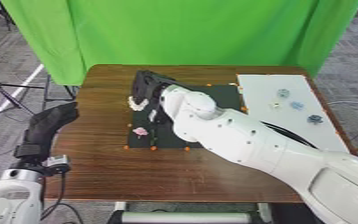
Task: Arrange flowers
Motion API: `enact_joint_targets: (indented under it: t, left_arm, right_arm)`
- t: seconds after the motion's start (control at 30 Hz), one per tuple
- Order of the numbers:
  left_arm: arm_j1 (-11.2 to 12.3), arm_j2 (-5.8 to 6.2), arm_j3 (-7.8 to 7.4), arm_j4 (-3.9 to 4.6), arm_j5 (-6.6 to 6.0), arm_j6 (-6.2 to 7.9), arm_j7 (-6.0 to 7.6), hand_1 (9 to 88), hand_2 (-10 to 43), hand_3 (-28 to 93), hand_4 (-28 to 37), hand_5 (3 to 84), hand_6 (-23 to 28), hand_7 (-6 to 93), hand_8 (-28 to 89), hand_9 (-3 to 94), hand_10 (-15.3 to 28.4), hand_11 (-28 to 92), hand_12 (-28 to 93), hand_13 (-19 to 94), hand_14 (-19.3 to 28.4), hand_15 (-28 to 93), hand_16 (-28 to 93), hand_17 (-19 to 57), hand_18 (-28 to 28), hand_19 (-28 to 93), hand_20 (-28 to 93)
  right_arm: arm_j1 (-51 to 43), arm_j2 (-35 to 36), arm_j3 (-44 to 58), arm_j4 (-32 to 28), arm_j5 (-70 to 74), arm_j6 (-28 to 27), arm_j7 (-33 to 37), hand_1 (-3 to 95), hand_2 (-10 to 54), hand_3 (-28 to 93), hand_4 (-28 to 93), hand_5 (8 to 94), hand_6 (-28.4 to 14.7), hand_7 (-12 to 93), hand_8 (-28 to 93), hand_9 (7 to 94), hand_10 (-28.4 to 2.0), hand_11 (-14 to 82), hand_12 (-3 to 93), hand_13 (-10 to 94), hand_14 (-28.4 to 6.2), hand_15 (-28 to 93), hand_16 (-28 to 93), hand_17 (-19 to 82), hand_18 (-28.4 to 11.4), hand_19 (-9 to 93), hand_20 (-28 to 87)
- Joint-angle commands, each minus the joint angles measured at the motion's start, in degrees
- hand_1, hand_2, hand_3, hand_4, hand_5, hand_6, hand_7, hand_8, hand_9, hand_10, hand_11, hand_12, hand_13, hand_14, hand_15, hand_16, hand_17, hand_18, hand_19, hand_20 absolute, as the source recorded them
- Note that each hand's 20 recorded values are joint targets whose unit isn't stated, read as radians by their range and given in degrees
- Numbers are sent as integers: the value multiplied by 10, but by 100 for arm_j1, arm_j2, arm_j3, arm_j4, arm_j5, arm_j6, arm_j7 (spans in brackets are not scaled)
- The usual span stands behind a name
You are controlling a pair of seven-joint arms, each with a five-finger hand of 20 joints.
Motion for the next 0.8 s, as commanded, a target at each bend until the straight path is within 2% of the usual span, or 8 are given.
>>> enact_joint_targets:
  t: [0.03, 0.17, 0.4, 0.5, 0.53, 0.57, 0.8]
  left_arm:
    - [9, -122, 56, -52, 44, -181, -23, 227, 184, 591, -283, 469, 49, 97, -53, 445, 163, 170, 96, 337, 197, 220, -27, 52, 133, 131, 143]
    - [-25, -136, 70, -32, 61, -239, -51, 228, 182, 592, -283, 469, 47, 106, -54, 445, 161, 170, 99, 339, 196, 219, -26, 52, 133, 129, 143]
    - [14, -150, 39, -47, 66, -290, -93, 227, 176, 600, -283, 467, 44, 126, -61, 446, 158, 173, 101, 343, 195, 214, -24, 52, 134, 128, 144]
    - [4, -195, 21, -39, 126, -383, -128, 222, 141, 613, -283, 467, 44, 133, -64, 446, 157, 173, 101, 345, 194, 215, -22, 52, 135, 127, 145]
    - [10, -155, 35, -36, 102, -383, -133, 217, 124, 620, -283, 466, 44, 136, -65, 445, 157, 174, 101, 345, 193, 215, -21, 51, 136, 126, 145]
    - [29, -164, 23, -47, 112, -404, -152, 214, 110, 624, -283, 466, 44, 137, -66, 444, 156, 175, 102, 345, 193, 215, -20, 51, 136, 125, 145]
    - [61, -176, -15, -55, 148, -534, -208, 215, 69, 639, -283, 460, 44, 149, -68, 438, 153, 179, 102, 347, 189, 211, -19, 49, 141, 120, 146]
  right_arm:
    - [-129, -120, -38, 222, -293, -217, 70, 625, -95, 557, -155, 780, 31, 194, 35, 834, -90, 24, 307, 905, -1, 678, 307, 619, -141, 932, 684]
    - [-147, -72, -61, 251, -411, -304, 84, 620, -95, 557, -151, 775, 34, 198, 34, 831, -89, 23, 307, 903, -1, 678, 307, 617, -140, 932, 684]
    - [-194, -10, -35, 277, -428, -386, 107, 616, -95, 561, -149, 772, 34, 203, 32, 828, -88, 22, 310, 900, -1, 677, 308, 614, -141, 932, 682]
    - [-176, 35, -45, 265, -428, -396, 125, 611, -95, 566, -147, 767, 35, 204, 32, 823, -87, 20, 309, 897, -1, 674, 308, 609, -143, 932, 680]
    - [-179, 44, -27, 266, -441, -424, 137, 609, -95, 567, -146, 766, 35, 205, 33, 821, -87, 19, 308, 896, -1, 674, 308, 608, -144, 932, 679]
    - [-181, 39, -5, 287, -450, -451, 136, 606, -95, 568, -146, 765, 36, 206, 33, 820, -87, 18, 307, 896, 0, 673, 308, 608, -145, 932, 679]
    - [-175, 93, 79, 259, -393, -712, 217, 568, -95, 580, -133, 743, 48, 207, 26, 763, -97, 56, 267, 886, -4, 669, 311, 597, -145, 932, 668]
